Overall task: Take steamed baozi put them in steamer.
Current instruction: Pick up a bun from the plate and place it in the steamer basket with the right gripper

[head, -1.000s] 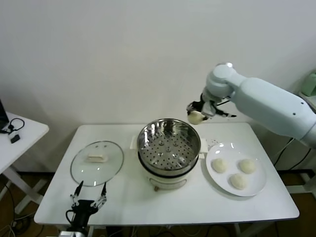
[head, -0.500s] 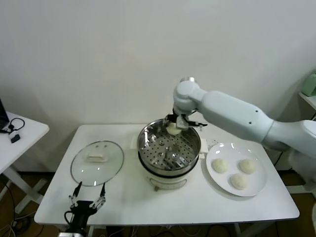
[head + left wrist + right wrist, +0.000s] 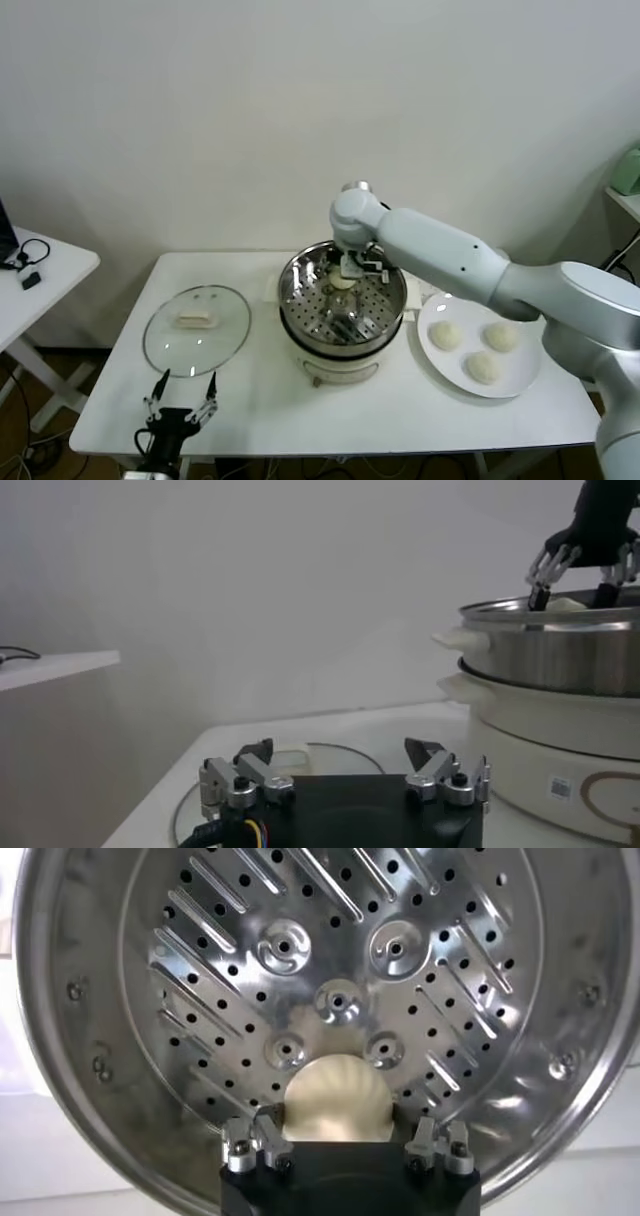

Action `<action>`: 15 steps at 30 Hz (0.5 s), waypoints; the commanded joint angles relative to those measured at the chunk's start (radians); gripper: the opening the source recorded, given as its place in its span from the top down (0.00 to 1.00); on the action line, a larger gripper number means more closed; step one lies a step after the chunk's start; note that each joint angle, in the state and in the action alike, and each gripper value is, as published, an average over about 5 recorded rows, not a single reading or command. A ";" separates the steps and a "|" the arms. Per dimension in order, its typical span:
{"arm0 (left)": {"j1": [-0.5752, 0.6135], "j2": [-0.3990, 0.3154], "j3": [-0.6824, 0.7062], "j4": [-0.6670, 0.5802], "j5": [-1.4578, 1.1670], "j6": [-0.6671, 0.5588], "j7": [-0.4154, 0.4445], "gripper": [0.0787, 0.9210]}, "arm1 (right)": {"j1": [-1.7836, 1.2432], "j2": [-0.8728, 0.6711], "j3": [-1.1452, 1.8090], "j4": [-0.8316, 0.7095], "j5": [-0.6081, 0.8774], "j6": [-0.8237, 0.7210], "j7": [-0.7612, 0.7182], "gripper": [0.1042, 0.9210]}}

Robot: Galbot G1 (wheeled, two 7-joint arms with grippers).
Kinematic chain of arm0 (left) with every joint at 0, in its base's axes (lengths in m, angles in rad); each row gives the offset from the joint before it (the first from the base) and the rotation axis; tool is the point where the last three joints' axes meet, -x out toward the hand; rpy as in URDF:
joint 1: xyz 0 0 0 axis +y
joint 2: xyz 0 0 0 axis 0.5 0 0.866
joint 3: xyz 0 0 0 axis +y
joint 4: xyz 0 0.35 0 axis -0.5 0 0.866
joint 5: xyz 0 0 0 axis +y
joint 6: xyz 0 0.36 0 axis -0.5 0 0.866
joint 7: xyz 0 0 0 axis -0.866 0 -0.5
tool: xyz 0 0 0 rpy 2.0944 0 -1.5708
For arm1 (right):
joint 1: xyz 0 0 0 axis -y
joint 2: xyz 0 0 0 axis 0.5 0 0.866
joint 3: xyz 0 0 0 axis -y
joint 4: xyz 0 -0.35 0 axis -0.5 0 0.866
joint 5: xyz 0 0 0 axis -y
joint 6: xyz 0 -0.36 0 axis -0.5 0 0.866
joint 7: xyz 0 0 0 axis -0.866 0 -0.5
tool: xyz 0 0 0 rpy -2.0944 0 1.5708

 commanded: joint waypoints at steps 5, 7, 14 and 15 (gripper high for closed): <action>0.001 0.004 0.000 0.005 0.000 0.000 -0.003 0.12 | -0.030 0.019 0.010 -0.035 -0.026 0.013 0.020 0.23; 0.002 0.003 0.000 0.006 0.000 -0.001 -0.004 0.12 | -0.028 0.018 0.012 -0.033 -0.021 0.017 0.020 0.18; 0.007 0.002 -0.002 0.003 0.000 -0.002 -0.006 0.12 | 0.031 -0.014 0.007 0.005 0.048 0.028 -0.010 0.12; 0.008 0.002 -0.003 0.001 0.000 -0.002 -0.006 0.12 | 0.048 -0.027 0.000 0.015 0.071 0.028 -0.018 0.12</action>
